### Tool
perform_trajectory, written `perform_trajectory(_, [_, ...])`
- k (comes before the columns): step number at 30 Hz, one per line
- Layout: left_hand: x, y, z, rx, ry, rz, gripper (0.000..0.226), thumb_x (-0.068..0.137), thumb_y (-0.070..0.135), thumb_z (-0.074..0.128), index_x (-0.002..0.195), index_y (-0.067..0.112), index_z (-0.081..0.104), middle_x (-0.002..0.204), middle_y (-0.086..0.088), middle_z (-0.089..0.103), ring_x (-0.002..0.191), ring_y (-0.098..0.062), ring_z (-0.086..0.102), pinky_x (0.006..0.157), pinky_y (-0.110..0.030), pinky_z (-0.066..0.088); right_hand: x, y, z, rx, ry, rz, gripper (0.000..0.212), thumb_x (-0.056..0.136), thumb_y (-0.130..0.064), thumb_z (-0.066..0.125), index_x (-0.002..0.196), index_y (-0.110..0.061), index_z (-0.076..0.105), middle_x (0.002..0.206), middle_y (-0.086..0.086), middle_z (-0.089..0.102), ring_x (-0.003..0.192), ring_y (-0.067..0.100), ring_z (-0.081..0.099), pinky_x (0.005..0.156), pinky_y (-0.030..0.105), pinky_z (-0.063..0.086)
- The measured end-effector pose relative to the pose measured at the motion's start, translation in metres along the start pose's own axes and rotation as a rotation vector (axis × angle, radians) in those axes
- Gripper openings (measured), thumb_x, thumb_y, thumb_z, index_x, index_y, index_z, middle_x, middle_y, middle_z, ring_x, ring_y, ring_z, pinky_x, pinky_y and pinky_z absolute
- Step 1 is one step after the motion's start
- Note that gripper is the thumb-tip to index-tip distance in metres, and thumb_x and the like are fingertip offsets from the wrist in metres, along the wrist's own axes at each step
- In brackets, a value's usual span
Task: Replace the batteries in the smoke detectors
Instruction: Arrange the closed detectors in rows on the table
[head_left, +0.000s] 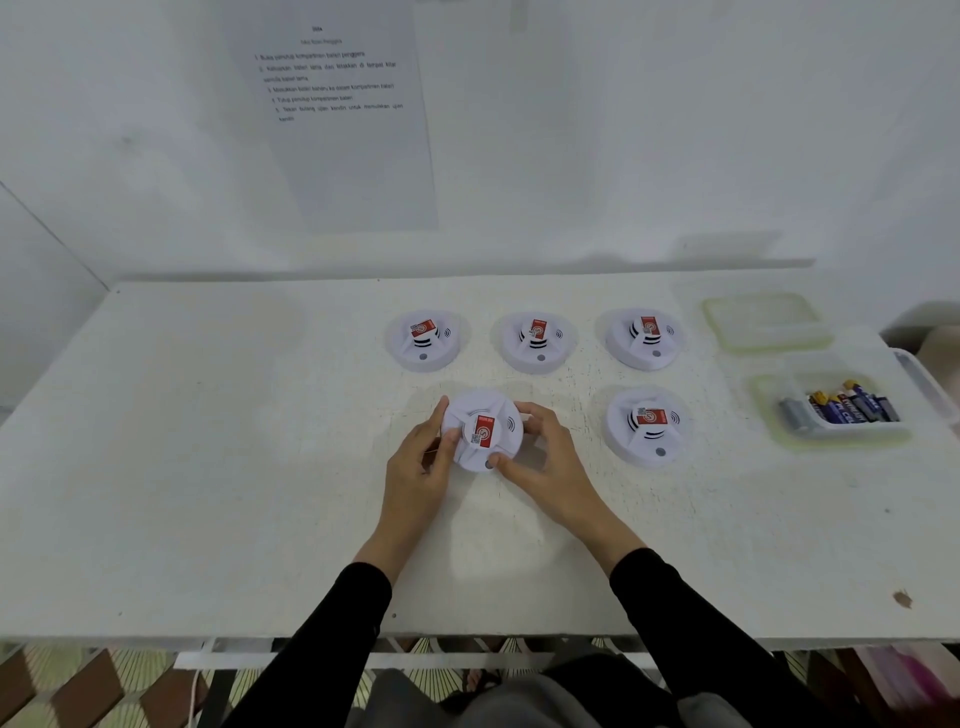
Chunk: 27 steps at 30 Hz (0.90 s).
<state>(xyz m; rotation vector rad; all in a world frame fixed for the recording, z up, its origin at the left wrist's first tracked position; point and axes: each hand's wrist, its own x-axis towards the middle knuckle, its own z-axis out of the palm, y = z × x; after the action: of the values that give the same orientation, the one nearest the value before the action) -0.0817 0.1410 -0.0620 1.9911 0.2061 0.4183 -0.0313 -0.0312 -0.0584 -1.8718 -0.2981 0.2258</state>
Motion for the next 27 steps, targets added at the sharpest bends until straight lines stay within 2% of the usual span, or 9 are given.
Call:
perform_trajectory(9, [0.0, -0.001, 0.0, 0.029, 0.003, 0.008, 0.042, 0.099, 0.014, 0.054, 0.14, 0.01, 0.052, 0.124, 0.028, 0.052, 0.111, 0.023, 0.05, 0.089, -0.001, 0.039, 0.001, 0.003, 0.001, -0.001, 0.0, -0.002, 0.066, 0.073, -0.043, 0.079, 0.128, -0.045, 0.042, 0.128, -0.015, 0.054, 0.122, 0.016, 0.049, 0.101, 0.045, 0.045])
perform_trajectory(19, [-0.001, 0.0, -0.001, 0.013, -0.003, -0.025, 0.041, 0.1, 0.015, 0.054, 0.141, 0.014, 0.051, 0.122, 0.031, 0.054, 0.11, 0.02, 0.052, 0.088, -0.002, 0.04, 0.0, 0.002, 0.0, 0.006, -0.011, -0.008, 0.065, 0.074, -0.041, 0.078, 0.128, -0.044, 0.043, 0.126, -0.015, 0.055, 0.121, 0.017, 0.049, 0.101, 0.045, 0.045])
perform_trajectory(21, [-0.001, -0.001, -0.001, 0.009, 0.002, -0.026, 0.041, 0.1, 0.014, 0.054, 0.14, 0.013, 0.052, 0.124, 0.028, 0.054, 0.11, 0.02, 0.052, 0.088, -0.001, 0.04, -0.001, 0.002, -0.001, 0.0, -0.031, -0.007, 0.062, 0.076, -0.047, 0.075, 0.13, -0.043, 0.043, 0.127, -0.014, 0.056, 0.122, 0.016, 0.05, 0.1, 0.044, 0.046])
perform_trajectory(23, [-0.002, -0.001, -0.001, 0.007, 0.006, -0.03, 0.041, 0.099, 0.015, 0.054, 0.14, 0.013, 0.052, 0.125, 0.025, 0.055, 0.111, 0.021, 0.051, 0.088, -0.001, 0.04, -0.001, 0.001, -0.005, 0.001, -0.056, 0.005, 0.05, 0.084, -0.05, 0.066, 0.128, -0.043, 0.044, 0.127, -0.013, 0.056, 0.122, 0.011, 0.051, 0.102, 0.042, 0.046])
perform_trajectory(25, [-0.002, -0.002, -0.001, 0.003, 0.004, -0.032, 0.041, 0.099, 0.014, 0.054, 0.14, 0.014, 0.052, 0.125, 0.027, 0.054, 0.111, 0.022, 0.05, 0.088, -0.001, 0.039, -0.003, -0.003, -0.008, 0.019, -0.058, 0.01, 0.034, 0.095, -0.035, 0.056, 0.127, -0.04, 0.046, 0.126, -0.014, 0.056, 0.118, 0.004, 0.051, 0.104, 0.037, 0.044])
perform_trajectory(27, [-0.002, -0.002, 0.0, -0.003, 0.003, -0.037, 0.041, 0.099, 0.014, 0.055, 0.14, 0.015, 0.052, 0.126, 0.026, 0.054, 0.112, 0.022, 0.05, 0.088, -0.001, 0.04, -0.004, -0.005, -0.01, 0.029, -0.049, -0.003, 0.031, 0.099, -0.022, 0.05, 0.127, -0.035, 0.047, 0.124, -0.014, 0.057, 0.115, 0.002, 0.053, 0.102, 0.03, 0.044])
